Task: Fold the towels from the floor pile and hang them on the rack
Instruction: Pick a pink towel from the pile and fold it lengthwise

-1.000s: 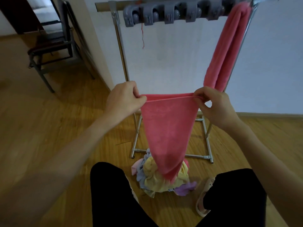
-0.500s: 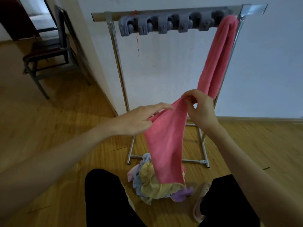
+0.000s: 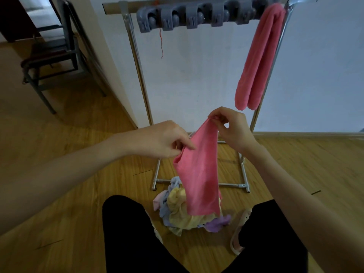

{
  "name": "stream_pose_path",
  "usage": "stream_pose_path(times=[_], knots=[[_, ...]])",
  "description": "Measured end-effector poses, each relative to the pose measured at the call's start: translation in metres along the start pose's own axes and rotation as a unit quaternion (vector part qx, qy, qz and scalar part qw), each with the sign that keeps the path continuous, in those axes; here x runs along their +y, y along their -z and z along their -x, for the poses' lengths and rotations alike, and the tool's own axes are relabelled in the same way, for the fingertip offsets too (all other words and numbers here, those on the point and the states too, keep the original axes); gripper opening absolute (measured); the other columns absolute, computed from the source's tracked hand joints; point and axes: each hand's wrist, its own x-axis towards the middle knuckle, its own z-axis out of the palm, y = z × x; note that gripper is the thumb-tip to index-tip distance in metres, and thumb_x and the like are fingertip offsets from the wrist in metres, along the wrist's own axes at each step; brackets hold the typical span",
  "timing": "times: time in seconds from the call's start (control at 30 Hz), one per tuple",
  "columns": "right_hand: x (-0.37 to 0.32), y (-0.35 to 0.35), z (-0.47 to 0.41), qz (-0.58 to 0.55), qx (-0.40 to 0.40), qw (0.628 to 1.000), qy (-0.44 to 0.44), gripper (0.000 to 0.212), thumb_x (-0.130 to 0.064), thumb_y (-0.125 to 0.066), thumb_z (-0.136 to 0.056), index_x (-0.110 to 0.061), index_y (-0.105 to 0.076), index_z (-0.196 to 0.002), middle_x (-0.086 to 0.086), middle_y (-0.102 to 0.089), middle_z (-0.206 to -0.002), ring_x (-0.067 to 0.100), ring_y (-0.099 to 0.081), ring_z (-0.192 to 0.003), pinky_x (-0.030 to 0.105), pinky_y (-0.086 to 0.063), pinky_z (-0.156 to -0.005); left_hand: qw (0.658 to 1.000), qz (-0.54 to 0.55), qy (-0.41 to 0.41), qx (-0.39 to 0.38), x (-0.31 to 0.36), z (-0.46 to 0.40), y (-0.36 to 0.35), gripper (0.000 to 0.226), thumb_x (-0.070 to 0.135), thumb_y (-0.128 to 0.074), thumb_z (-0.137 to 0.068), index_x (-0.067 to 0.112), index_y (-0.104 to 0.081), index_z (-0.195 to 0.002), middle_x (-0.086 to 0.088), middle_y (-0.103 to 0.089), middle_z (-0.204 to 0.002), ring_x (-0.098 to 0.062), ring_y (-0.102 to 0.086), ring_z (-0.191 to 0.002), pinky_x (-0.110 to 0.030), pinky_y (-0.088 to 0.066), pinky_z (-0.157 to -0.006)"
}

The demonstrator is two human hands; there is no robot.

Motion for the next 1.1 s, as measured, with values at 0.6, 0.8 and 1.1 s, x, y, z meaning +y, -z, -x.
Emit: stream_pose_path(times=[0.6,0.8,1.1], knots=[[-0.010,0.004,-0.007,-0.094,0.003,0.991,-0.096,0.004,-0.004,-0.066,-0.084,-0.005,-0.069,-0.087,-0.002,-0.066,-0.071,0.017,-0.063,-0.063,0.032,-0.056,-0.065,0.974,-0.182,-0.051,0.122,-0.011,-0.016,0.005,0.022,0.025,-0.048,-0.091,0.016,-0.068,-0.093,0.006,-0.066,-0.081,-0.011,-0.061,-0.075,-0.027,-0.041,-0.078],[-0.021,0.010,-0.007,-0.166,-0.035,0.983,-0.076,0.009,-0.001,-0.069,-0.083,0.004,-0.070,-0.090,0.009,-0.069,-0.073,0.007,-0.065,-0.060,0.016,-0.051,-0.060,0.971,-0.120,0.019,0.206,-0.013,-0.026,-0.007,0.041,0.046,-0.037,-0.092,0.018,-0.068,-0.090,0.007,-0.064,-0.077,-0.008,-0.057,-0.070,-0.024,-0.043,-0.070],[-0.023,0.019,-0.003,-0.240,-0.051,0.966,-0.086,0.017,-0.003,-0.066,-0.086,0.004,-0.070,-0.100,0.021,-0.070,-0.084,0.023,-0.065,-0.072,0.029,-0.056,-0.071,0.950,-0.098,0.063,0.290,-0.009,-0.035,-0.012,0.035,0.046,-0.048,-0.093,0.018,-0.069,-0.090,0.009,-0.062,-0.072,-0.006,-0.055,-0.064,-0.016,-0.041,-0.056]])
